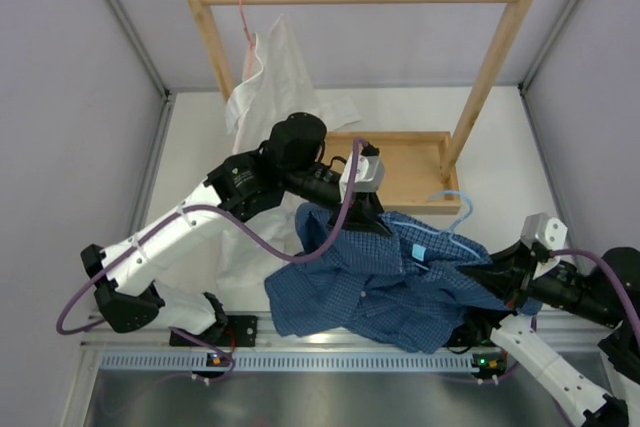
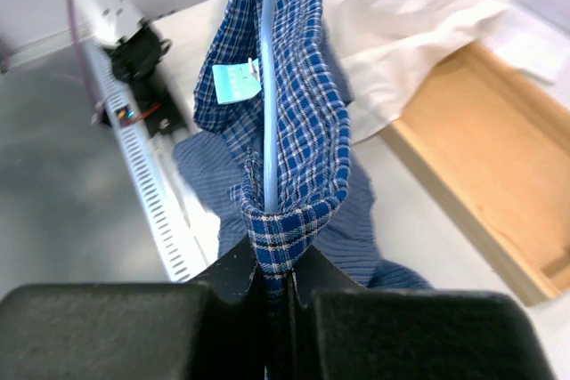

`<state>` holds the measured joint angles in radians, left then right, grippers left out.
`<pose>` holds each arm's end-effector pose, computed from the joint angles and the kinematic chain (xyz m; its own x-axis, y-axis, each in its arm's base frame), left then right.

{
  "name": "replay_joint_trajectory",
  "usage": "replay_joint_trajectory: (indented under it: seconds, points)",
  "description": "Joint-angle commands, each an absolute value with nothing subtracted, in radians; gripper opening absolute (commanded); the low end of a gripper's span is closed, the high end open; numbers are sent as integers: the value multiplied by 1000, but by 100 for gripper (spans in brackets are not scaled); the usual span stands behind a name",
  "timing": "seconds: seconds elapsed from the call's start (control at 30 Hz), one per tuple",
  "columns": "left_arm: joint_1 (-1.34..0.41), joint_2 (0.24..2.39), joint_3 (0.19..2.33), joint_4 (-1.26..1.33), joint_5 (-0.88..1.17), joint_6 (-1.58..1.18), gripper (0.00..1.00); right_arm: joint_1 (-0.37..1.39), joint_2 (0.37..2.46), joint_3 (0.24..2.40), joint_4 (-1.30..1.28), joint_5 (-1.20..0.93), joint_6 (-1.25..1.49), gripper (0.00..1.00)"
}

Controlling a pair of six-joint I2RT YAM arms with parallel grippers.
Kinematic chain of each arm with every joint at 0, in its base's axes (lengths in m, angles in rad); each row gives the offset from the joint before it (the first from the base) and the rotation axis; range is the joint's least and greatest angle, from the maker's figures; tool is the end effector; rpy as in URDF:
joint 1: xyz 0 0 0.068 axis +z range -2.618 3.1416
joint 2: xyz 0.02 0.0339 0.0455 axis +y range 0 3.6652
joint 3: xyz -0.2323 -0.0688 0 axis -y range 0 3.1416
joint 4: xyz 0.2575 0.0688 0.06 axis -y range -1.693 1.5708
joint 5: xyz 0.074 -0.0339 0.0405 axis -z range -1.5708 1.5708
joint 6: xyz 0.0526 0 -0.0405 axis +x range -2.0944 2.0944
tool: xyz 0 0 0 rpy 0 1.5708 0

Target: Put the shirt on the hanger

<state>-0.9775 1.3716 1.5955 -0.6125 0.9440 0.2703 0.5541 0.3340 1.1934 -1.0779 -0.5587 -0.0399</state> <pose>0.1373 -0.2799 0.4172 0.0376 0.2244 -0.9738 0.9291 -0.3667 -0.0486 0.0185 0.0442 0.3982 -0.1488 -0.1319 -0.9800 -0.8929 0.4439 0.0759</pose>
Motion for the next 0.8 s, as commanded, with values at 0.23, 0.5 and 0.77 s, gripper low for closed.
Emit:
replay_joint_trajectory:
  seconds: [0.23,0.5,0.77]
  points:
    - [-976,1247,1650,-353,343,-66,98,548,334,1348,-962,-227,26,0]
    - [-976,1022,1547,-331,302,-178,98,551,439,1460,-848,-25,92,0]
    - [-977,706,1036,-265,178,-202,98,552,707,1803,-585,-101,43,0]
